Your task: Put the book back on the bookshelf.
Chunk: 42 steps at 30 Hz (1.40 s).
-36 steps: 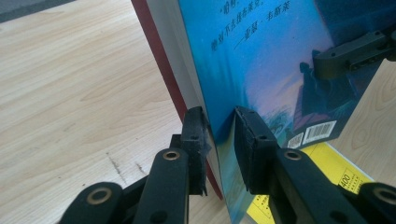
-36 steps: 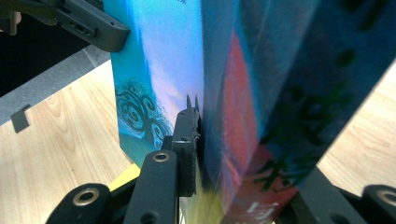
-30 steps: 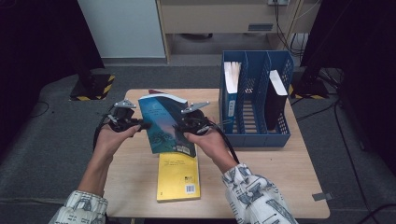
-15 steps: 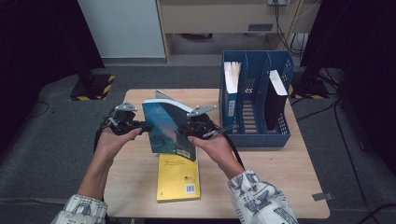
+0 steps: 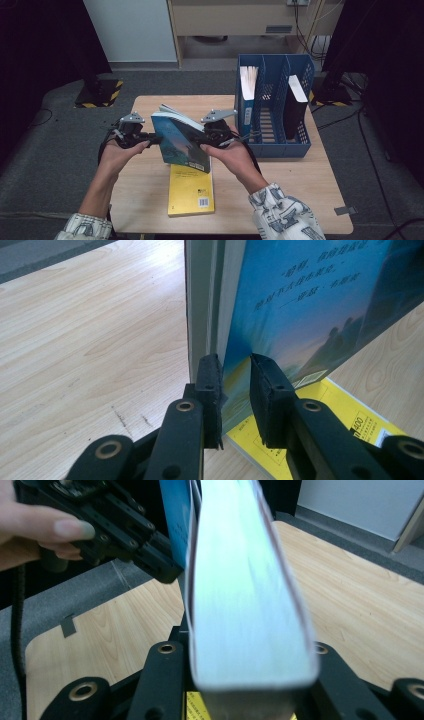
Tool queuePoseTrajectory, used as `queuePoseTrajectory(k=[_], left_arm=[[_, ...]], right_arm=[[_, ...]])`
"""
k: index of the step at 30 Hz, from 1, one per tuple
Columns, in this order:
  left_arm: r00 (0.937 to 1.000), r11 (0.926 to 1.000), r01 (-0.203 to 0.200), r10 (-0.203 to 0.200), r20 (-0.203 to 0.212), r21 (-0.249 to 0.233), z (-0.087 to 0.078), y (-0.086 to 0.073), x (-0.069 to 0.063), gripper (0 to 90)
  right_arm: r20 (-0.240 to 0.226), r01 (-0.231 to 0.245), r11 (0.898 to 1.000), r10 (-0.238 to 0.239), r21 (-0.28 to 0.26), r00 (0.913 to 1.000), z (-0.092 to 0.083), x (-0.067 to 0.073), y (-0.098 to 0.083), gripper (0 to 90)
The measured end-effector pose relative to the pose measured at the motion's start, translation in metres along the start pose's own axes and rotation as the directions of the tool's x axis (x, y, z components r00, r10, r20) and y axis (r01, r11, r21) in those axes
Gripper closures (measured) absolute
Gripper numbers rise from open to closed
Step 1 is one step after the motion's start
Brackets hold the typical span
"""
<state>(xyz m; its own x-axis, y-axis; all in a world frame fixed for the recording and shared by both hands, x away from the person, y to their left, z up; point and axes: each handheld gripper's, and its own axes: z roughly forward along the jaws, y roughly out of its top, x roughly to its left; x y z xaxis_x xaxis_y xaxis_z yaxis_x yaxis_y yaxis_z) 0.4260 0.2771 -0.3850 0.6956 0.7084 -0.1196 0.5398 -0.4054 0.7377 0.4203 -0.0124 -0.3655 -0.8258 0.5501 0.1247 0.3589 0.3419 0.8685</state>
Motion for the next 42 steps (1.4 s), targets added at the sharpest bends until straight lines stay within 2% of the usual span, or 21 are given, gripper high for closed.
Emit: queuePoseTrajectory(k=[4,9,13,18,20,24,30,31,33,39,42], left_arm=[[1.0000,1.0000,0.006,-0.006,-0.002,-0.006,0.000,-0.001,0.000,74.1],[0.9997,0.9999,0.006,-0.006,-0.023,-0.010,0.002,0.000,-0.002,73.1],[0.9997,0.9997,0.006,-0.007,-0.022,-0.023,0.003,-0.002,-0.001,72.2],[0.9997,0.9995,0.009,-0.010,-0.024,-0.032,0.006,-0.006,-0.001,70.6],[0.9995,0.9993,0.013,-0.014,-0.028,-0.035,0.007,-0.009,-0.002,66.7],[0.9968,0.9991,0.019,-0.022,-0.077,-0.037,0.014,-0.029,-0.007,53.2],[0.9913,0.9973,0.067,-0.070,-0.112,-0.031,0.031,-0.081,-0.016,40.2],[0.9894,0.9965,0.081,-0.083,-0.119,-0.020,0.036,-0.094,-0.017,37.8],[0.9857,0.9955,0.094,-0.094,-0.139,-0.007,0.038,-0.106,-0.019,35.0],[0.9703,0.9921,0.123,-0.125,-0.207,-0.024,0.032,-0.119,-0.018,19.3],[0.9663,0.9910,0.134,-0.130,-0.222,0.002,0.033,-0.128,-0.013,12.3]], right_arm=[[-0.007,0.026,1.000,-0.026,0.010,0.9996,-0.001,0.002,0.007,68.7],[-0.005,0.036,0.999,-0.036,0.015,0.9993,0.000,0.004,0.011,66.8],[-0.013,0.043,0.999,-0.042,0.016,0.9990,0.001,0.004,0.013,64.5],[-0.016,0.050,0.999,-0.050,0.016,0.9986,0.004,0.004,0.015,68.0],[-0.015,0.064,0.998,-0.064,0.017,0.9978,0.006,0.004,0.017,70.4],[-0.020,0.067,0.997,-0.067,0.023,0.9976,0.005,0.003,0.017,70.8],[-0.028,0.066,0.997,-0.065,0.026,0.9975,0.006,0.003,0.017,70.3],[-0.028,0.063,0.998,-0.063,0.025,0.9976,0.006,0.003,0.017,70.2],[-0.027,0.063,0.998,-0.063,0.025,0.9977,0.006,0.002,0.017,69.9],[-0.030,0.056,0.998,-0.055,0.025,0.9980,0.007,0.003,0.017,67.7],[-0.026,0.060,0.998,-0.060,0.033,0.9979,0.007,0.003,0.017,64.7]])
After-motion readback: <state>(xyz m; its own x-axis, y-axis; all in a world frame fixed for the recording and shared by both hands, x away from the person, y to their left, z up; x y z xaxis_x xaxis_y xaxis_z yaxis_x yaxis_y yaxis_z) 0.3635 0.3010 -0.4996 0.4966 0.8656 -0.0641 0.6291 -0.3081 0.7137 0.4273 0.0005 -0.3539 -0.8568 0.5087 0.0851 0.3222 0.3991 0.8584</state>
